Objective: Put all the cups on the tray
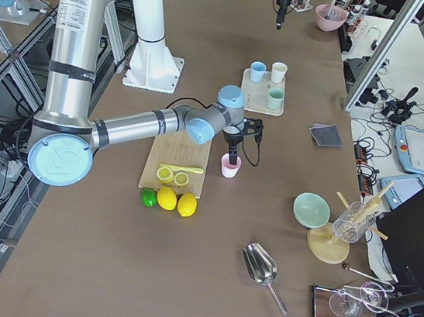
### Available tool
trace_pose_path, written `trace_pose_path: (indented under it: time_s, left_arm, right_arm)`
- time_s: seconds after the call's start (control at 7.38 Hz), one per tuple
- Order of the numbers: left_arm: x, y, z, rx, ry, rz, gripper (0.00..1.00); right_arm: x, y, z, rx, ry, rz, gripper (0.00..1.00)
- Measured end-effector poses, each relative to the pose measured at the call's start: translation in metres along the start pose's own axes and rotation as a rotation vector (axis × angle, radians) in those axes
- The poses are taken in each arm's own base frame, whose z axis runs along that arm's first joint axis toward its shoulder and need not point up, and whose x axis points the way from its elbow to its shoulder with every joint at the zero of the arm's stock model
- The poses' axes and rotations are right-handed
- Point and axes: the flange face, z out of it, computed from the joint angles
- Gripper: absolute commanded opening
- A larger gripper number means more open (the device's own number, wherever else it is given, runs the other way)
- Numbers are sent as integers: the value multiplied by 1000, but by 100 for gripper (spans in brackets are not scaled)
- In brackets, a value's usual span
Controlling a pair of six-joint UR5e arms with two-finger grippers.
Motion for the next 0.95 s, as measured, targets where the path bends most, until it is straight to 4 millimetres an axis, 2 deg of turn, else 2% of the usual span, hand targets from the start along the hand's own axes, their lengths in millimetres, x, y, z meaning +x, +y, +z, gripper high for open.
trace_pose_path:
  time_s: [0.14, 0.27, 0.41, 0.68, 0.95]
  left_arm:
    - [0, 0, 0, 0, 0, 0, 98]
    - [0, 1, -1, 1, 1, 0, 98]
    - [0, 1, -1, 1, 1, 0, 98]
    - [0, 1, 0, 0, 0, -1, 98]
    - [1, 0, -1, 1, 1, 0, 98]
  right_arm:
    - [18, 6, 11, -5, 31, -14, 71]
    - [26, 6, 19, -4, 50, -18, 28]
    - [27, 3, 26, -2, 57, -19, 0]
    - [18, -6, 33, 2, 53, -27, 0]
    - [4, -14, 29, 16, 33, -37, 0]
